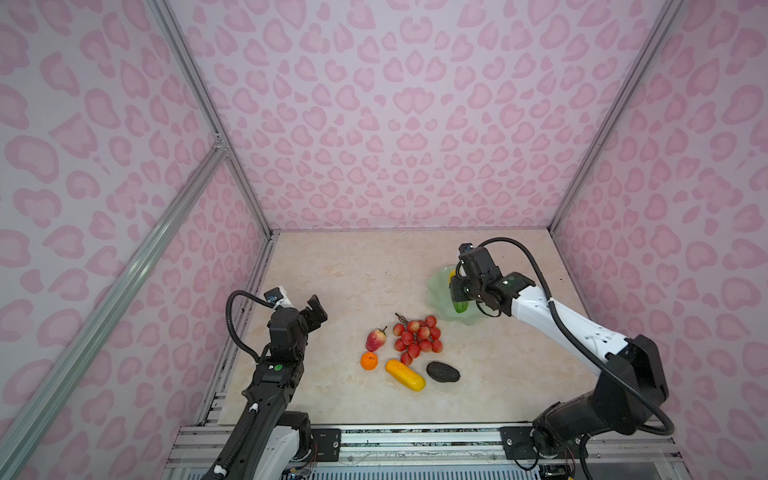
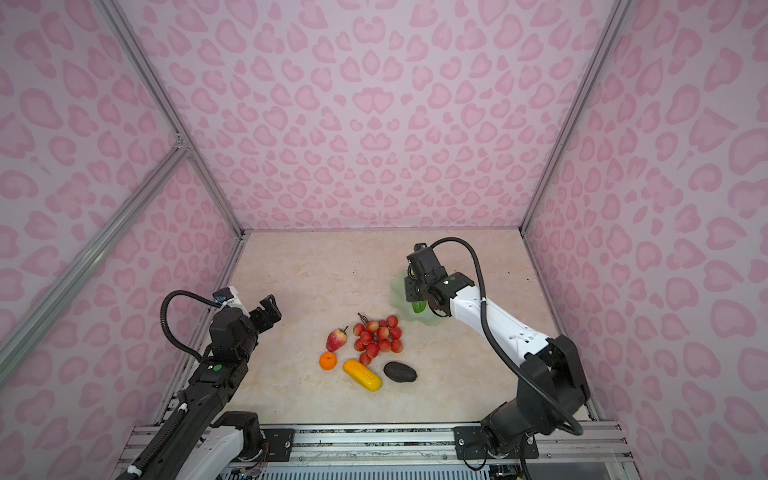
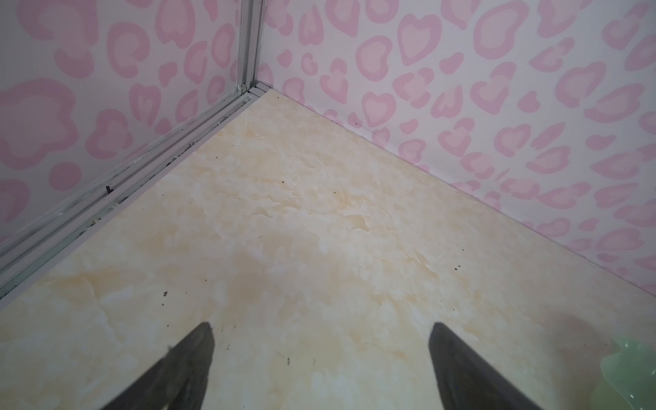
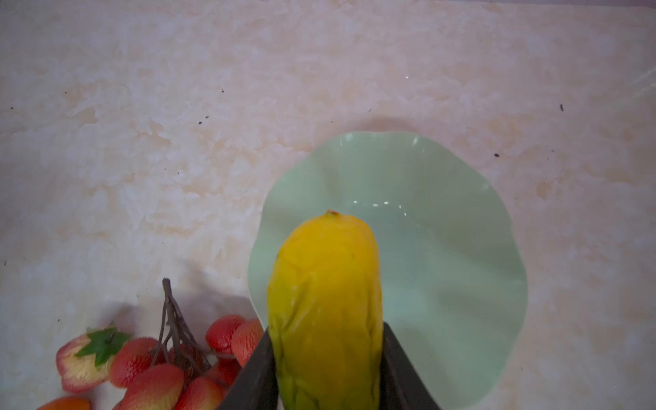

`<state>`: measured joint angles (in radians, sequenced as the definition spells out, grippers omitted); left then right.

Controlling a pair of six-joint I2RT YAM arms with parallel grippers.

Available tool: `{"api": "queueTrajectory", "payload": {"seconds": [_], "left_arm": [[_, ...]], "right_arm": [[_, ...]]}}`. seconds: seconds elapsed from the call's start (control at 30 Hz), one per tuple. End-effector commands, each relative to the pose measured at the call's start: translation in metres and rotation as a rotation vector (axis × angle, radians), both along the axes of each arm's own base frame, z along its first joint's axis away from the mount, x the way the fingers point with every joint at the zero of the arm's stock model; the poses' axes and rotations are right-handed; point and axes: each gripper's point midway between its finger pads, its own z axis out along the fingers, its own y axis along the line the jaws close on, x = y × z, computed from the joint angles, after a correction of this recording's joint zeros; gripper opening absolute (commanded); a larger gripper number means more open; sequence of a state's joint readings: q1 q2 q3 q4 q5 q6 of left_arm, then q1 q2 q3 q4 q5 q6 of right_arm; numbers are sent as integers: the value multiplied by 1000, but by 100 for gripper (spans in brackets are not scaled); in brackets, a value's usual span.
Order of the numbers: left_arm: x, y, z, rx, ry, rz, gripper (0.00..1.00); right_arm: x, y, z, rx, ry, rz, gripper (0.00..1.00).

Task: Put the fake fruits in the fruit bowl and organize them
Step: 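Release the cucumber in the bowl while the left gripper grasps the peach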

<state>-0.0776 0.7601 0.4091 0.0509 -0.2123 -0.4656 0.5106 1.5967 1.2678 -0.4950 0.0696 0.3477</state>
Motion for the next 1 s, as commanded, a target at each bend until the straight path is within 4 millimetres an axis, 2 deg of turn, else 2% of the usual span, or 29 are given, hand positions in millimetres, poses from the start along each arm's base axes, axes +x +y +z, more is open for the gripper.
{"api": "queueTrajectory", "payload": {"seconds": [0.0,0.17,0.33,0.5,0.6,0.67,0.73,0.83,0.97], "left_arm": [[-7,-3,-3,-30,23,-11,94],[-13,-16,-13,-62,111,-80,91],[-11,-36,-13,-118,149,-175,87],[-9,-51,-19,-156,183,-233,84],[-9,-63,-23,-173,200,-272,83],[-9,-71,-26,-183,213,-302,82],[-10,-82,-27,-183,220,-345,82],[-13,-101,-30,-159,237,-411,82],[-17,-128,-37,-115,276,-499,82]], "right_arm": [[19,7,-21,-1,34,37,26],[38,3,-62,-13,91,8,26],[46,3,-96,-10,144,-14,30],[49,4,-119,3,189,-39,37],[50,4,-121,5,190,-46,50],[52,1,-113,7,175,-53,60],[55,-2,-94,19,131,-64,68],[57,-8,-47,53,0,-75,78],[46,-18,17,116,-184,-81,90]]}}
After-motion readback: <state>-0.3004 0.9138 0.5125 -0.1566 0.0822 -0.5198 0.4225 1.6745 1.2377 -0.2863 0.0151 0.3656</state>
